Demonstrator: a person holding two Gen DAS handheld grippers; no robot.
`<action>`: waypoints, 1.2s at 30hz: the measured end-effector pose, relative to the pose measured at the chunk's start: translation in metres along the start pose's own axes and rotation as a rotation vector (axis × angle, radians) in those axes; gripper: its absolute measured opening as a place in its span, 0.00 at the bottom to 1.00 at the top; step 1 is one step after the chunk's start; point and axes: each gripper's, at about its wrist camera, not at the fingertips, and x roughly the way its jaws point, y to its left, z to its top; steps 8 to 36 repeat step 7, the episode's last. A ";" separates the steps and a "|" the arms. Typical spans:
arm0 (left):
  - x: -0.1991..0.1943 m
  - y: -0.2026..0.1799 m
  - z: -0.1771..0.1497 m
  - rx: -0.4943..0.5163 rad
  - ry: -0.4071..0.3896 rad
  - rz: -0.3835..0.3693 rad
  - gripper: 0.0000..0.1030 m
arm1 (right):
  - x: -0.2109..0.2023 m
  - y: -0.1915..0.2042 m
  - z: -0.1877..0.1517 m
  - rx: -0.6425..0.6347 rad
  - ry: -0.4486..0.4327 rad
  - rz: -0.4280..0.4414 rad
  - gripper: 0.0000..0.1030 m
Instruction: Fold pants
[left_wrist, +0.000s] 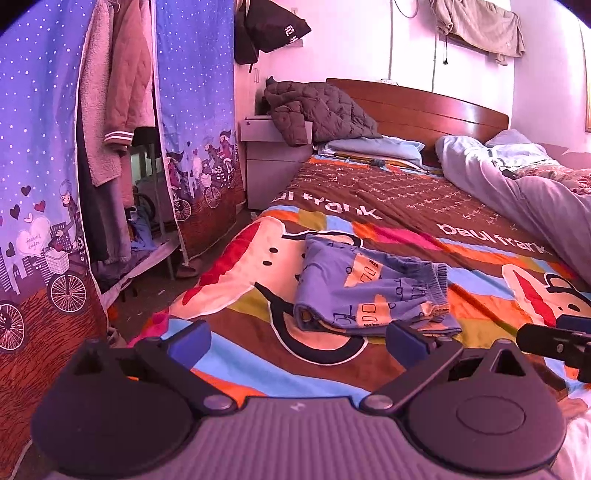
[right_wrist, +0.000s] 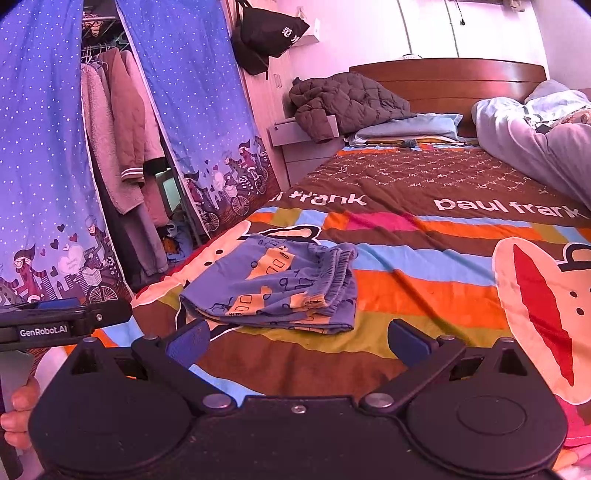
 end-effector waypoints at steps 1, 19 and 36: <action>0.000 0.000 0.000 0.000 -0.001 -0.001 1.00 | 0.000 0.000 0.000 0.001 0.000 0.000 0.99; 0.000 -0.001 0.000 0.018 -0.017 0.016 1.00 | 0.001 -0.001 -0.001 0.013 0.004 0.007 0.99; 0.000 -0.001 0.000 0.018 -0.017 0.016 1.00 | 0.001 -0.001 -0.001 0.013 0.004 0.007 0.99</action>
